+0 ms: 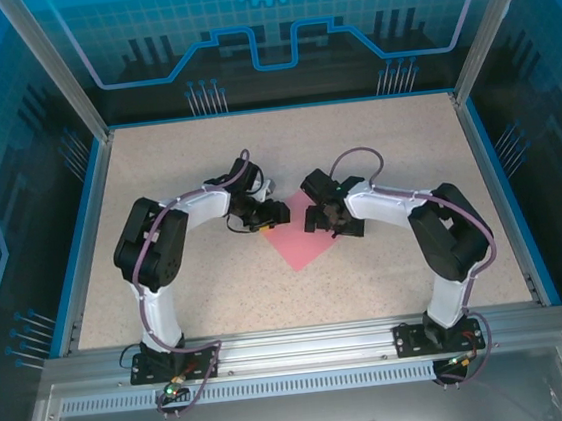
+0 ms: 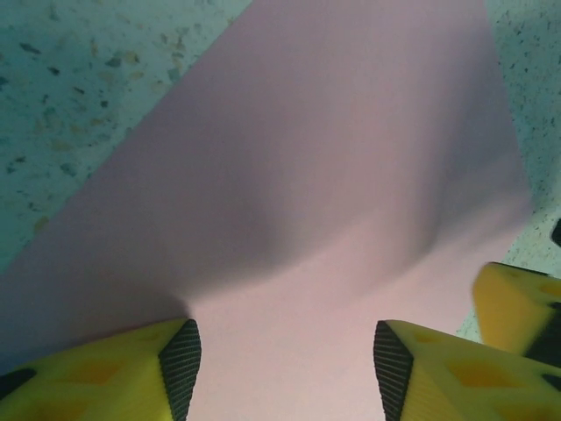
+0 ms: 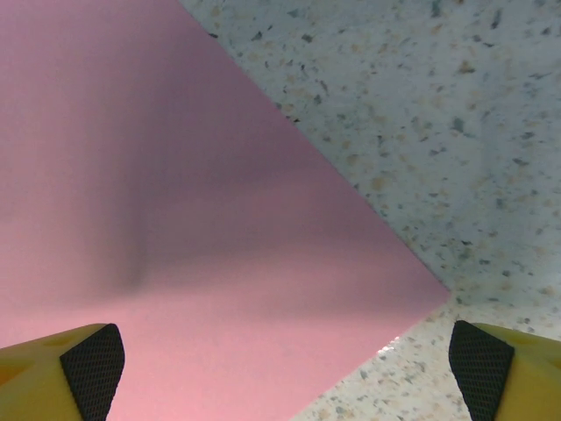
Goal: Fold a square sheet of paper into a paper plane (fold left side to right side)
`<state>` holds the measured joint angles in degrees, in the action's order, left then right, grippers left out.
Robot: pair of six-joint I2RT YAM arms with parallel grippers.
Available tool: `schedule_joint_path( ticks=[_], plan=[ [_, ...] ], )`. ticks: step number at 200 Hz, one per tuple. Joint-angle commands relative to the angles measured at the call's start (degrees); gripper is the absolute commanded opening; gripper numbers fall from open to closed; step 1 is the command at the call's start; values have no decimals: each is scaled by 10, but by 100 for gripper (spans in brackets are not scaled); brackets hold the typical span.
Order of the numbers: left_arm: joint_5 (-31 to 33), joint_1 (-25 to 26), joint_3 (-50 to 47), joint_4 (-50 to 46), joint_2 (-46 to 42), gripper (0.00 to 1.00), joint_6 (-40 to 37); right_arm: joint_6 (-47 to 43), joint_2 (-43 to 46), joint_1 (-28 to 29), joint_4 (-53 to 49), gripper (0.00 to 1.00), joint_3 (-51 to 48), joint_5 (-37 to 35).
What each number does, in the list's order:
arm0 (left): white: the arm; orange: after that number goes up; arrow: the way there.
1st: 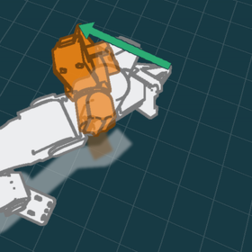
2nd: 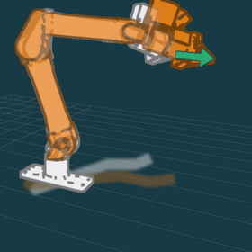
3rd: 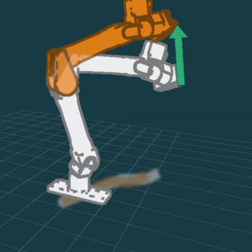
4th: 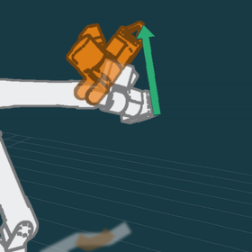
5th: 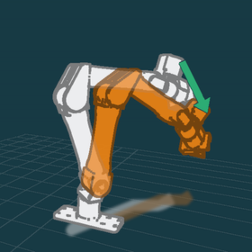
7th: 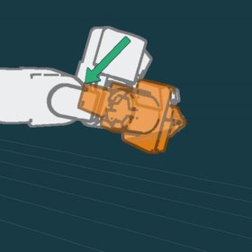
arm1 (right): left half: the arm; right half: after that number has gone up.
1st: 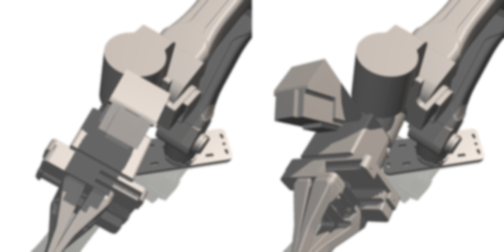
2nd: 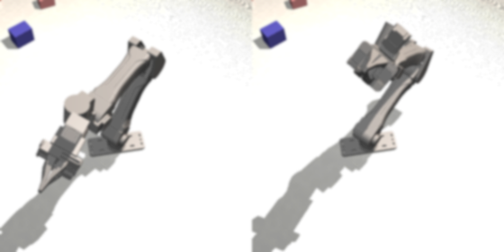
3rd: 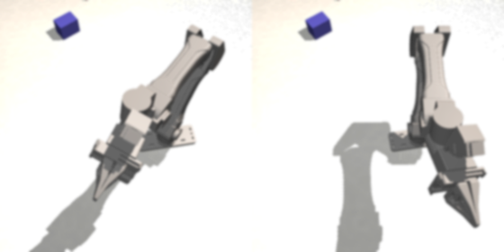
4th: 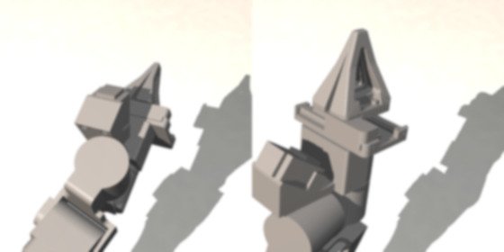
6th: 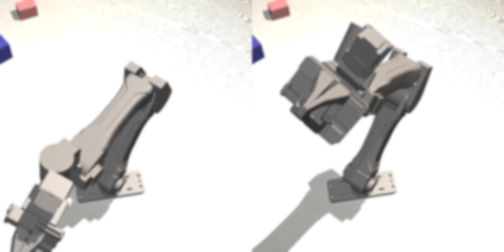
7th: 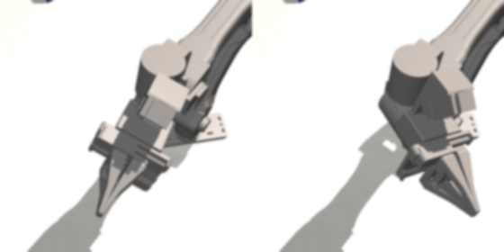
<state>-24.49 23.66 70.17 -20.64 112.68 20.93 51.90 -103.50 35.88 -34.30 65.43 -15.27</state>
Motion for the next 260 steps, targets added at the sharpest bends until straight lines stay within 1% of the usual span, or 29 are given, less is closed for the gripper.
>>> schedule_joint_path(
  ticks=[1,18,50,79,103,123,142,156,176,178,193,212,224,242,260],
  plan=[
    [-9,-1,-17,-13,8,56,0,3,-28,9,-7,99,20,-10],
    [-11,-2,-25,-9,9,53,1,-8,-42,10,5,99,26,0],
    [-11,0,-35,-2,10,49,5,-34,-58,23,50,99,30,49],
    [-16,-1,-39,5,7,48,10,-45,-70,42,67,98,40,79],
    [-19,-2,-45,16,-11,48,12,-63,-71,47,74,86,41,96],
    [-34,-12,-56,33,-41,49,18,-83,-60,43,87,70,29,106],
    [-52,-33,-75,50,-78,49,26,-104,-47,36,111,54,16,138],
    [-64,-50,-85,52,-106,51,25,-122,-35,31,136,43,4,165],
    [-85,-76,-100,52,-148,53,18,-140,-6,22,171,33,-18,203],
    [-88,-79,-103,52,-153,53,18,-141,-1,20,176,31,-21,207],
    [-104,-100,-120,56,-188,54,13,-159,32,9,198,27,-40,233],
    [-128,-125,-142,67,-240,56,4,-199,87,-11,230,26,-69,293],
    [-152,-136,-154,78,-279,60,-6,-235,126,-28,238,26,-82,345],
    [-180,-140,-159,81,-334,66,-39,-294,179,-57,215,26,-88,412],
    [-218,-140,-157,90,-378,72,-66,-349,223,-89,171,26,-81,486]
  ],
)
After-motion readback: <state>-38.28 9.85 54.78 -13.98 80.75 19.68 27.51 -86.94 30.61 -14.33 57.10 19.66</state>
